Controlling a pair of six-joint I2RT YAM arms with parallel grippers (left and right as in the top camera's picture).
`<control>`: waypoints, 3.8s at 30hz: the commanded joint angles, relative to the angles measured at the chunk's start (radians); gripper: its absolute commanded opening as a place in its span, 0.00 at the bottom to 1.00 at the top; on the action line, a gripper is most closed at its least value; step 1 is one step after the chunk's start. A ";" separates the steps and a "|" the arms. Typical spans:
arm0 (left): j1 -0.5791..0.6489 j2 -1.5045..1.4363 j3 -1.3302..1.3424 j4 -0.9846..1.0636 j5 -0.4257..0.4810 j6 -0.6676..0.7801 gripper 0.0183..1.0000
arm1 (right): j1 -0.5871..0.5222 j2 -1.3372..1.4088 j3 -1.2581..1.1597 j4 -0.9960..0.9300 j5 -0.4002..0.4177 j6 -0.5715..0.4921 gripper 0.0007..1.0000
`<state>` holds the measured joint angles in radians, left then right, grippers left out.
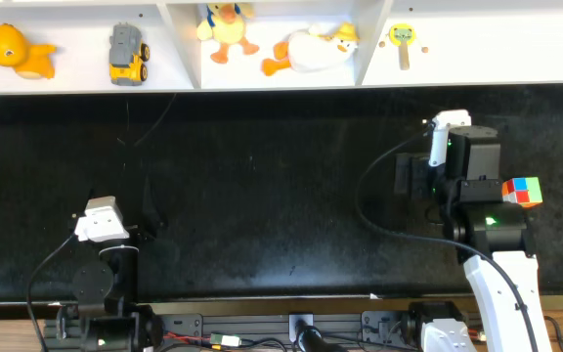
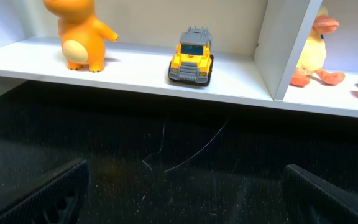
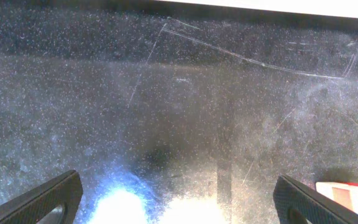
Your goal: Store Toys
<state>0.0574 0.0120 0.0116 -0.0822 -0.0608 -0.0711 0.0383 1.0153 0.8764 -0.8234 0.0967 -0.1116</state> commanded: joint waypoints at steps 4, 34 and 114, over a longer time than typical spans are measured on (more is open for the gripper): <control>-0.007 -0.009 -0.003 0.001 -0.005 0.019 1.00 | -0.006 0.000 -0.006 0.005 0.007 0.000 1.00; -0.007 -0.009 -0.003 0.001 -0.005 0.019 1.00 | -0.796 0.019 -0.006 -0.201 -0.220 -0.642 1.00; -0.007 -0.009 -0.003 0.001 -0.005 0.019 1.00 | -0.946 0.535 -0.006 0.209 -0.435 -0.703 0.85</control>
<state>0.0574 0.0120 0.0116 -0.0822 -0.0608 -0.0711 -0.9123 1.5467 0.8745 -0.6136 -0.3611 -0.8188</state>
